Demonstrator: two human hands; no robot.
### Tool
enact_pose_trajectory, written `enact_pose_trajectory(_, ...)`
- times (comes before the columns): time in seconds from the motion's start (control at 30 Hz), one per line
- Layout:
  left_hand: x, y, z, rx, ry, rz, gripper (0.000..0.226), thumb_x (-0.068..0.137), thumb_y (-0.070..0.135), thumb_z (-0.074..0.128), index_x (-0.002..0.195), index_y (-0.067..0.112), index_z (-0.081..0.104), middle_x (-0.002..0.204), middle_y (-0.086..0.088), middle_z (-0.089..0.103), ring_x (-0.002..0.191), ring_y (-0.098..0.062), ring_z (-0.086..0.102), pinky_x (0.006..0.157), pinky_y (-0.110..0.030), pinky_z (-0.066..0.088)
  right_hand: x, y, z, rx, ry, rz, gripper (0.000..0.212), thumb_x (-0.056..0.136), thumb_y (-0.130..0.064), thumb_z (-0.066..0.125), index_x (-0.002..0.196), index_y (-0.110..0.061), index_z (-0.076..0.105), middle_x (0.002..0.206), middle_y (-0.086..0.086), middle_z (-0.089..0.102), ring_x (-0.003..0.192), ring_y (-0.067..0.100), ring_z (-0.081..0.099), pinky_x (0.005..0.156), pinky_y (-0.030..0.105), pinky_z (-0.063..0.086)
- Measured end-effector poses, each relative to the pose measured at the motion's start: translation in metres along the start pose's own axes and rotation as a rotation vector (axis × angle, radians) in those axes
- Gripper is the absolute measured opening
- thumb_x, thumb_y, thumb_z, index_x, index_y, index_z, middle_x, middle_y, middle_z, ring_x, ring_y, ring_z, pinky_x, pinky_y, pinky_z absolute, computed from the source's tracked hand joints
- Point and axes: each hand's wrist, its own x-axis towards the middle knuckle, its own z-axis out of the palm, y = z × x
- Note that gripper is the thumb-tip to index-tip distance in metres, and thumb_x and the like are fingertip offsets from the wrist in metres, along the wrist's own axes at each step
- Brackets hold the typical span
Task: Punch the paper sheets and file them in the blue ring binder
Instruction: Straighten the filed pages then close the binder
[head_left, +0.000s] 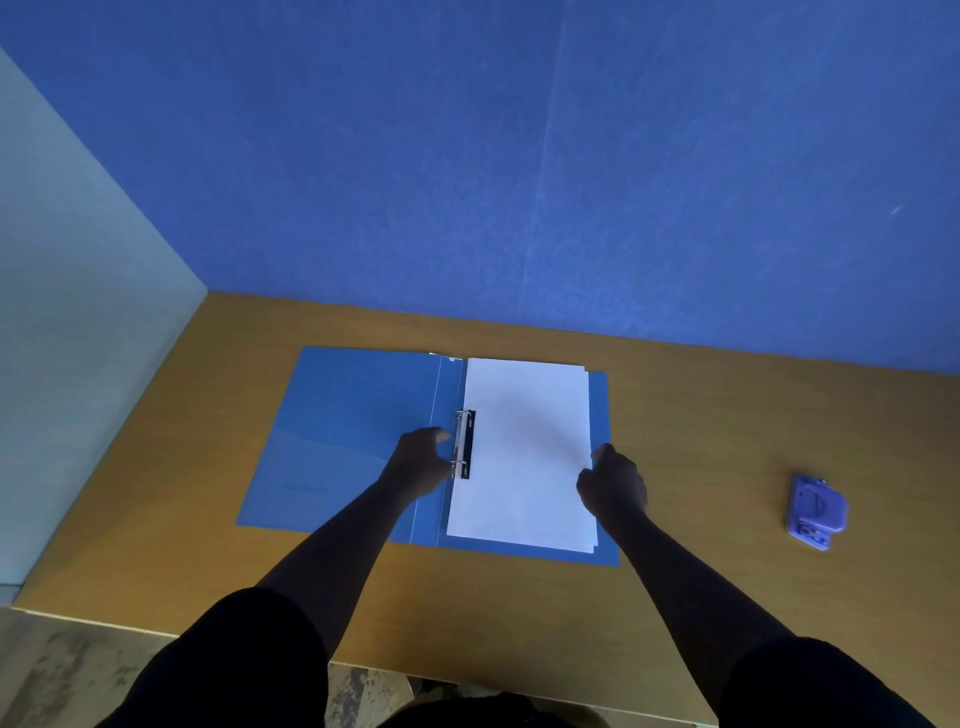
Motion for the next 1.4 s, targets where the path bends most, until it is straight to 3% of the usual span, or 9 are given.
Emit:
enact_pose_trajectory(0.13, -0.005, -0.022, -0.016, -0.041, 0.098, -0.074, 0.055, 0.082, 0.003, 0.052, 0.137, 0.009, 0.052, 0.139, -0.009, 0.054, 0.096, -0.022, 0.066, 0.07, -0.029, 0.056, -0.011, -0.038, 0.008, -0.086, 0.015, -0.254, 0.035, 0.09, -0.013, 0.047, 0.123, -0.017, 0.058, 0.117, 0.005, 0.068, 0.107, 0.024, 0.062, 0.091, 0.036, 0.049)
enact_pose_trajectory(0.27, -0.01, -0.044, -0.029, -0.006, 0.172, -0.166, 0.055, 0.08, 0.005, 0.053, 0.135, 0.01, 0.051, 0.136, -0.01, 0.051, 0.106, -0.025, 0.061, 0.075, -0.032, 0.055, -0.029, -0.081, 0.033, -0.259, -0.053, -0.626, 0.038, 0.093, -0.02, 0.05, 0.131, -0.015, 0.053, 0.128, 0.006, 0.06, 0.116, 0.026, 0.055, 0.097, 0.041, 0.04)
enact_pose_trajectory(0.33, -0.01, -0.059, -0.037, 0.006, 0.177, -0.212, 0.058, 0.081, 0.006, 0.053, 0.139, 0.009, 0.047, 0.138, -0.011, 0.046, 0.115, -0.027, 0.056, 0.077, -0.034, 0.054, -0.041, -0.103, 0.051, -0.359, -0.04, -0.775, 0.041, 0.088, -0.021, 0.056, 0.128, -0.013, 0.055, 0.123, 0.007, 0.061, 0.112, 0.029, 0.057, 0.092, 0.042, 0.041)
enact_pose_trajectory(0.4, -0.009, -0.07, -0.043, 0.021, 0.161, -0.258, 0.061, 0.083, 0.01, 0.054, 0.142, 0.008, 0.041, 0.145, -0.012, 0.038, 0.128, -0.031, 0.044, 0.091, -0.041, 0.051, -0.049, -0.115, 0.068, -0.434, -0.016, -0.85, 0.047, 0.074, -0.026, 0.07, 0.118, -0.014, 0.063, 0.114, 0.005, 0.066, 0.101, 0.026, 0.065, 0.084, 0.041, 0.047)
enact_pose_trajectory(0.5, -0.01, -0.092, -0.056, 0.044, 0.141, -0.327, 0.065, 0.086, 0.019, 0.055, 0.146, 0.007, 0.032, 0.154, -0.015, 0.024, 0.14, -0.035, 0.027, 0.106, -0.048, 0.04, -0.06, -0.131, 0.091, -0.518, -0.057, -0.874, 0.06, 0.06, -0.036, 0.078, 0.115, -0.013, 0.066, 0.113, 0.006, 0.067, 0.099, 0.023, 0.068, 0.079, 0.039, 0.05)
enact_pose_trajectory(0.7, -0.011, -0.135, -0.076, 0.031, 0.182, -0.443, 0.07, 0.089, 0.029, 0.055, 0.147, 0.005, 0.023, 0.152, -0.022, 0.018, 0.142, -0.039, 0.018, 0.113, -0.05, 0.028, -0.072, -0.152, 0.123, -0.645, -0.137, -0.831, 0.072, 0.057, -0.043, 0.079, 0.117, -0.004, 0.066, 0.118, 0.018, 0.066, 0.103, 0.031, 0.066, 0.081, 0.046, 0.052)
enact_pose_trajectory(1.0, -0.001, -0.145, -0.089, -0.082, 0.275, -0.59, 0.059, 0.085, 0.022, 0.058, 0.137, 0.007, 0.034, 0.135, -0.022, 0.034, 0.122, -0.043, 0.034, 0.099, -0.05, 0.032, -0.071, -0.15, 0.131, -0.667, -0.179, -0.786, 0.081, 0.051, -0.048, 0.084, 0.115, -0.001, 0.068, 0.123, 0.023, 0.064, 0.105, 0.033, 0.067, 0.077, 0.043, 0.055)
enact_pose_trajectory(1.2, 0.007, -0.149, -0.1, -0.084, 0.319, -0.696, 0.057, 0.083, 0.024, 0.062, 0.132, 0.005, 0.038, 0.134, -0.022, 0.039, 0.119, -0.041, 0.039, 0.097, -0.049, 0.034, -0.072, -0.151, 0.125, -0.616, -0.144, -0.799, 0.079, 0.081, -0.044, 0.068, 0.14, 0.004, 0.043, 0.15, 0.026, 0.037, 0.134, 0.035, 0.045, 0.102, 0.05, 0.04)
enact_pose_trajectory(1.4, 0.008, -0.16, -0.113, -0.111, 0.303, -0.762, 0.057, 0.081, 0.031, 0.058, 0.129, 0.004, 0.044, 0.129, -0.02, 0.046, 0.115, -0.039, 0.041, 0.095, -0.047, 0.036, -0.069, -0.146, 0.13, -0.634, -0.172, -0.788, 0.081, 0.062, -0.047, 0.081, 0.122, 0.002, 0.062, 0.134, 0.024, 0.056, 0.114, 0.033, 0.064, 0.085, 0.046, 0.053)
